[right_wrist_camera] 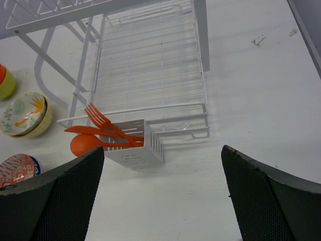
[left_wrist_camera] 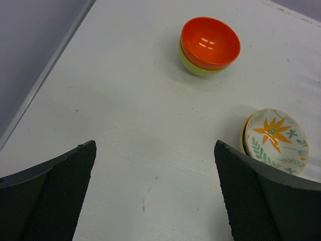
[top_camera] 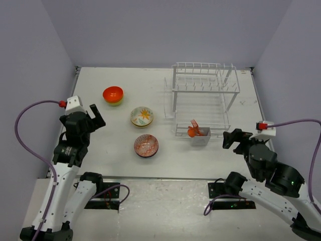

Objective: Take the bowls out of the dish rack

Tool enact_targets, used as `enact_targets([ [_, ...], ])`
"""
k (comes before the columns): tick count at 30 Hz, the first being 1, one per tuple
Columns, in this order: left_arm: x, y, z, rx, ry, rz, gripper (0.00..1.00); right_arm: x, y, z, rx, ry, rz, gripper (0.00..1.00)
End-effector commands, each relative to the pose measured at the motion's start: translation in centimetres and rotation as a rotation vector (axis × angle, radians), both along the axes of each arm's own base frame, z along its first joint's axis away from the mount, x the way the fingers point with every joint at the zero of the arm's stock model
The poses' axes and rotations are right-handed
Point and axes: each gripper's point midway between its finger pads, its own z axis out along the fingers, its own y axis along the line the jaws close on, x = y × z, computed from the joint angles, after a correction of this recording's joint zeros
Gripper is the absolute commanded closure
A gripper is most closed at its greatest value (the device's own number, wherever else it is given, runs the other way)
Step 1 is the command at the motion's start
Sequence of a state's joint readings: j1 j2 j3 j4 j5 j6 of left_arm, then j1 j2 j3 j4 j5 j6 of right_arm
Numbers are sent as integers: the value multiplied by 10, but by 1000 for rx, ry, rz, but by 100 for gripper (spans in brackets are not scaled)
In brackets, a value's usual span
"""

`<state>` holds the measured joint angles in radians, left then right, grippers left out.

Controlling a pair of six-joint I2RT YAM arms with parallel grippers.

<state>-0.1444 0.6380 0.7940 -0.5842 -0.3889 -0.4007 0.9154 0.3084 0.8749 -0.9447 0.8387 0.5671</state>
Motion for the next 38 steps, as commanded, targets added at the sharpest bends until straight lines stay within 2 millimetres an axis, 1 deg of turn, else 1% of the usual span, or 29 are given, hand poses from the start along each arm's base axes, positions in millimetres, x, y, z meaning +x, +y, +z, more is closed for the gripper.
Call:
enact_targets([
  [1, 7, -5, 4, -10, -24, -17, 0, 10, 0, 9, 48, -64, -63, 1],
  [10, -4, -1, 20, -17, -100, -8, 0, 20, 7, -5, -29, -7, -101, 1],
  [15, -11, 2, 29, -21, -145, 3, 0, 21, 5, -6, -37, 5, -120, 1],
  [24, -13, 0, 32, -24, -158, -8, 0, 19, 5, -4, -19, 2, -111, 1],
  [29, -13, 1, 32, -22, -162, -4, 0, 15, 1, -2, -11, 14, -114, 1],
  [38, -11, -2, 31, -24, -157, -23, 0, 16, 3, -5, -27, 30, -111, 1],
])
